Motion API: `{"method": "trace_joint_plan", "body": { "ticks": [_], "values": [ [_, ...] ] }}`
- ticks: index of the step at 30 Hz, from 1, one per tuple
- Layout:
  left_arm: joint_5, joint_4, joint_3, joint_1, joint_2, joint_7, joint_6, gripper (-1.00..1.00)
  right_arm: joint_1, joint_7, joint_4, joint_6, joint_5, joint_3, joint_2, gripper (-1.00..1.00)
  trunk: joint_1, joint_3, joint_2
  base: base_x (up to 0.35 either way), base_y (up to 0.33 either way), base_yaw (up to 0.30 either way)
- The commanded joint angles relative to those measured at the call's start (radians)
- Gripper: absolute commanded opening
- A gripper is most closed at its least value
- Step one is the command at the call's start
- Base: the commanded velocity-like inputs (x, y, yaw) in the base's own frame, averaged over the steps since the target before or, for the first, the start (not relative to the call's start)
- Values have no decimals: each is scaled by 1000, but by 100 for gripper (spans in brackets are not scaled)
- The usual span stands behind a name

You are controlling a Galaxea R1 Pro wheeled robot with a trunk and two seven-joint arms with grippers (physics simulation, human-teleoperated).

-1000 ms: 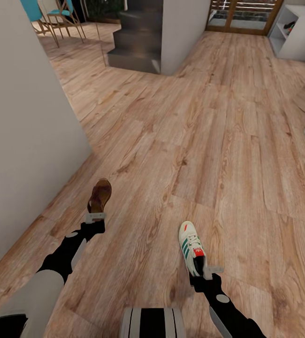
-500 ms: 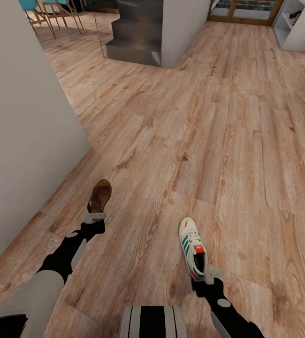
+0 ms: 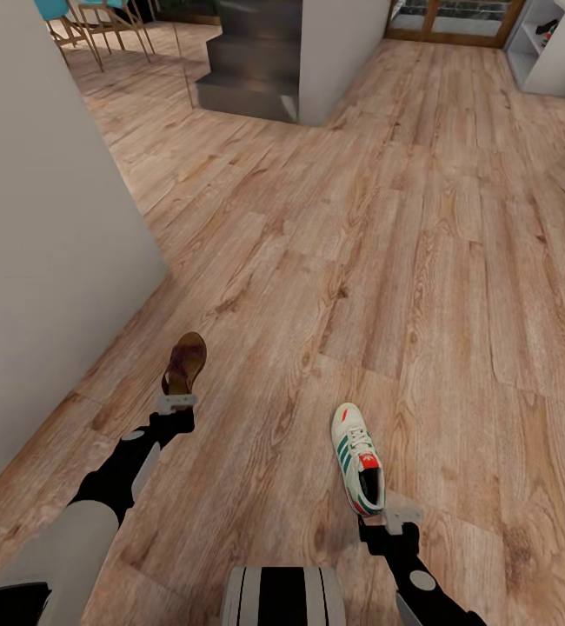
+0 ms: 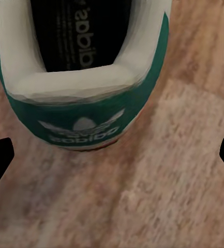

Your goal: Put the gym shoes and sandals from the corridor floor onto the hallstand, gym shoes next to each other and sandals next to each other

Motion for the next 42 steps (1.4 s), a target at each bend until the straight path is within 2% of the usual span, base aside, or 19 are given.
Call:
{"method": "trace_joint_plan", "body": {
  "ticks": [1,42],
  "values": [
    [-1,-2,5,1,-1,-9,7,-100,-1,-6,2,-7,-10,9,-1,100,0,-1,0,0,0,0],
    [-1,-2,5,6,-1,-9,3,-100,-1,-4,3,-11,-10,9,0,100,0,-1,0,40,17,0]
  ]
}}
